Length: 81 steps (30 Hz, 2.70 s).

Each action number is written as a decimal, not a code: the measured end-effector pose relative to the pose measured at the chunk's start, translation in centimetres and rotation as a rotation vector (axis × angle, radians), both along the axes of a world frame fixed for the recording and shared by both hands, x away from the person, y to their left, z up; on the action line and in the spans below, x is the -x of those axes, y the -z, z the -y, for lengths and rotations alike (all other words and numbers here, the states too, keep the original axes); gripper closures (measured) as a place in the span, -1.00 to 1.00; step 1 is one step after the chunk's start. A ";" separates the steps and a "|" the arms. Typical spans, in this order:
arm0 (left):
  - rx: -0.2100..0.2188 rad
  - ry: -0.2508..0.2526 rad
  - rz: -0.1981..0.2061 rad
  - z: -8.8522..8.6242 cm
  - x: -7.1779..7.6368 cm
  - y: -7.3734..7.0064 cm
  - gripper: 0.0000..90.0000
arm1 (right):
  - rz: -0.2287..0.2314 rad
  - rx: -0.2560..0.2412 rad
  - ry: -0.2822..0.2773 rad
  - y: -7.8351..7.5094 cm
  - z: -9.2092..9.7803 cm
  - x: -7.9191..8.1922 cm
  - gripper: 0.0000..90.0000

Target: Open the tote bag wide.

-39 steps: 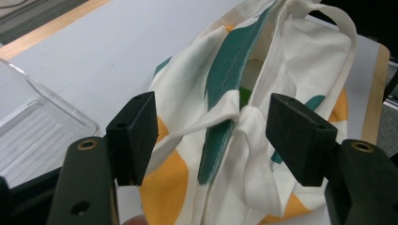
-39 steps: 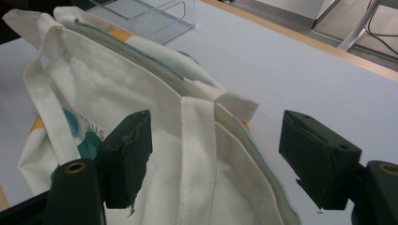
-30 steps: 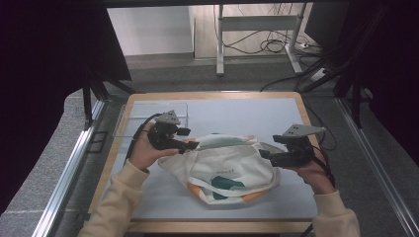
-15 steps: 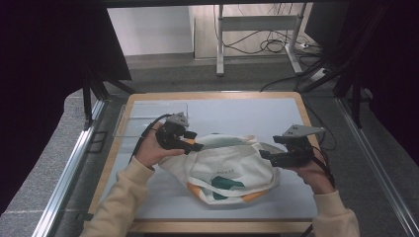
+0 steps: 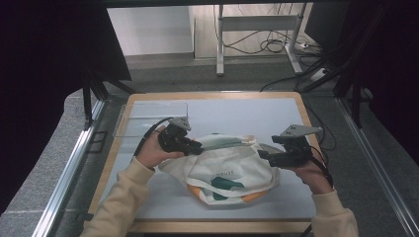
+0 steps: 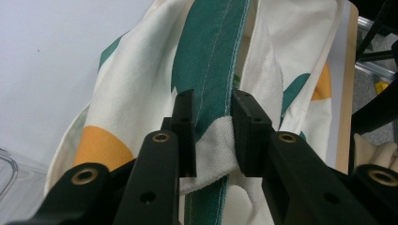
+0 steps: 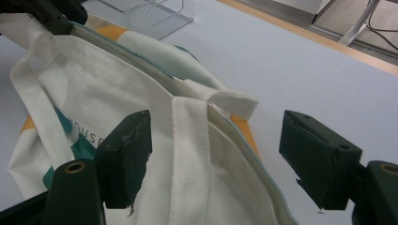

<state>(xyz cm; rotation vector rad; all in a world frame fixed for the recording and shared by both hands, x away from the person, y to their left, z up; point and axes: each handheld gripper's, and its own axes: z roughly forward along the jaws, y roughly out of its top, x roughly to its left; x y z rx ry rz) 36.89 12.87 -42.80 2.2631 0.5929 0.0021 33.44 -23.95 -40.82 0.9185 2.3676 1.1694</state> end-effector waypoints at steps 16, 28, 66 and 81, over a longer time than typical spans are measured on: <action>-0.011 -0.029 0.027 0.1 0.3 -0.2 0.78 | 0.012 0.000 -0.022 -0.4 -1.2 0.2 -0.38; -0.008 -0.039 0.025 0.0 0.2 -0.2 0.78 | 0.001 0.035 -0.197 -1.0 -5.4 -0.3 -0.09; -0.013 -0.059 0.038 -0.1 0.2 -0.1 0.78 | -0.147 0.221 -0.450 1.8 -11.1 -1.4 0.83; -0.041 -0.122 0.094 0.2 -0.6 -0.7 0.80 | -0.159 0.161 -0.444 2.2 -10.2 0.0 0.93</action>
